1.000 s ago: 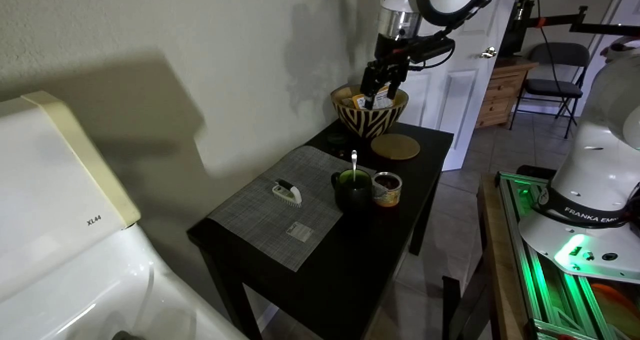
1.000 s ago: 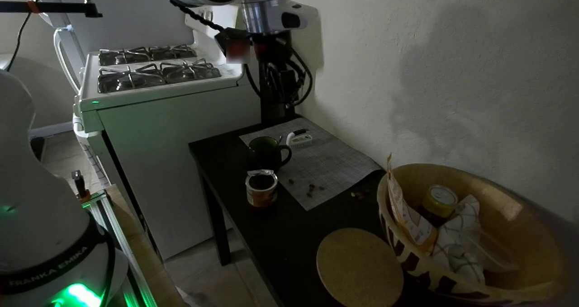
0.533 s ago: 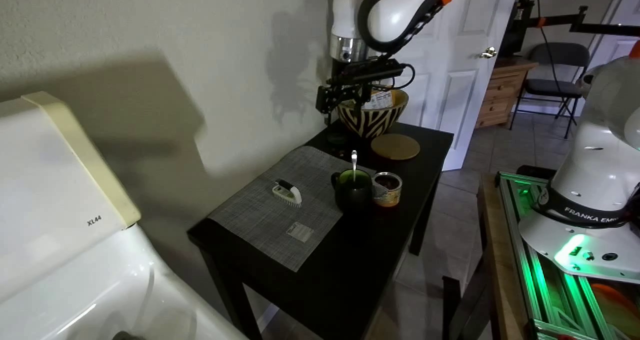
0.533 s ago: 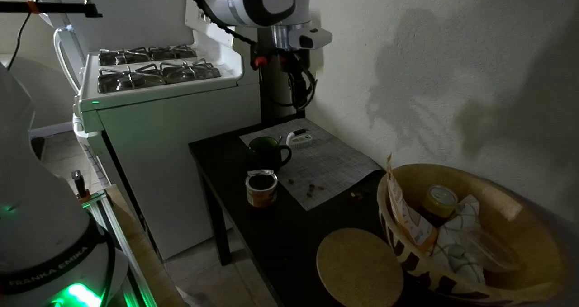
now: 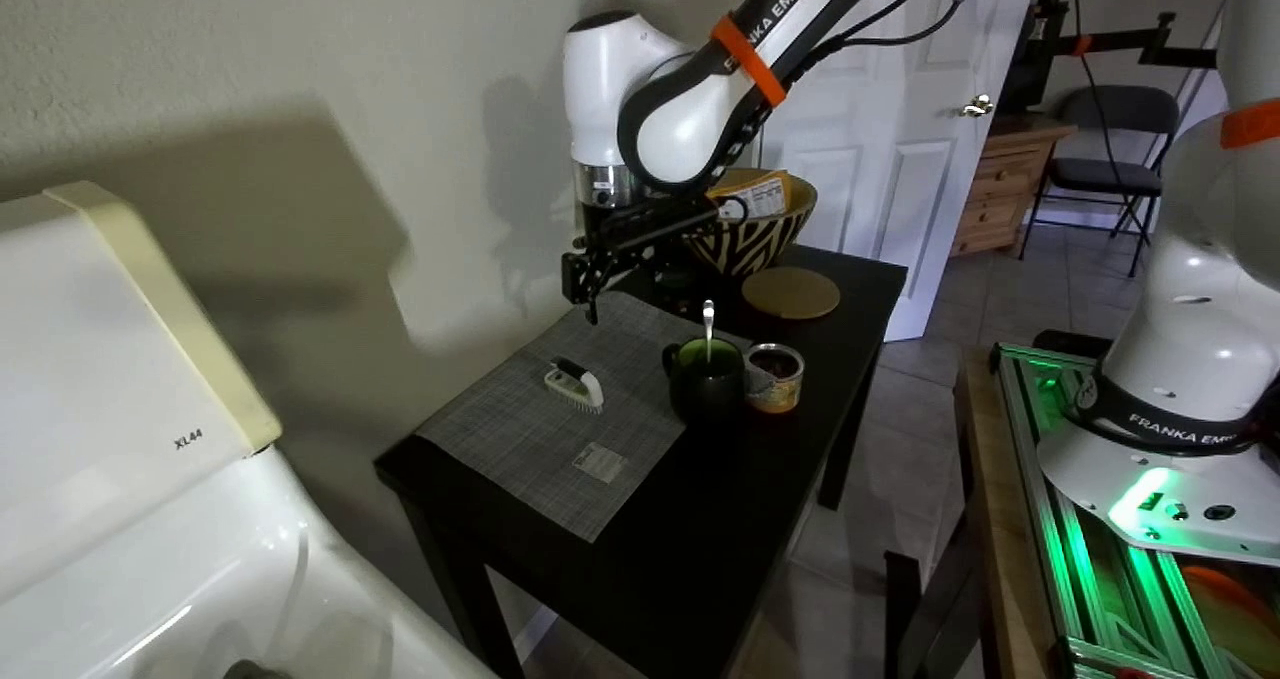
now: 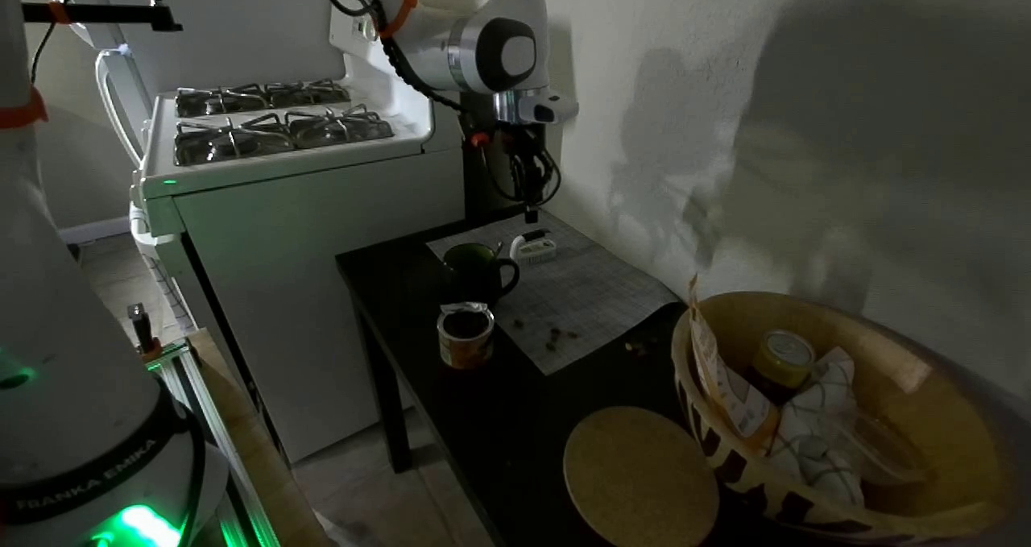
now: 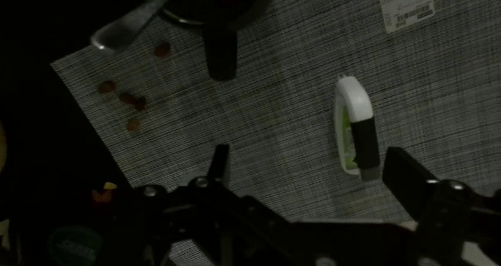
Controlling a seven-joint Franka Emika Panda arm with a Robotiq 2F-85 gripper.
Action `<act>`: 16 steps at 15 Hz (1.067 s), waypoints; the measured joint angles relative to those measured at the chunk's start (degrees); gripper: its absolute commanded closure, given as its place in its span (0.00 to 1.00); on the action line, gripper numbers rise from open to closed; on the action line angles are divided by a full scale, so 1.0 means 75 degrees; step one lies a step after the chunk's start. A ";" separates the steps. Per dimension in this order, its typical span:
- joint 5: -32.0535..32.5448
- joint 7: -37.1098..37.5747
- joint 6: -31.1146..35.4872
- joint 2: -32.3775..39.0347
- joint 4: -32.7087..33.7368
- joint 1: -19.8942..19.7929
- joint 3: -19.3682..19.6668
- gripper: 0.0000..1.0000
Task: Transfer the small brush to the bowl
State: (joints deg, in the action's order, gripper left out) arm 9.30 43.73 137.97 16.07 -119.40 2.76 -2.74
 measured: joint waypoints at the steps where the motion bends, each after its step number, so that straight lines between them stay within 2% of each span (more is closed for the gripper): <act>1: 0.0120 0.0113 0.0002 0.0129 0.0041 0.0229 0.0071 0.00; 6: 0.0771 0.0396 0.0105 0.0501 0.0014 0.0987 0.0482 0.00; 11: 0.1350 0.0422 0.0675 0.0808 0.0050 0.1347 0.0875 0.00; 16: 0.1361 0.0433 0.0735 0.0952 0.0143 0.1548 0.0998 0.00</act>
State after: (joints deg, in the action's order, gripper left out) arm 19.51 46.98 143.49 23.21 -118.33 14.37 4.74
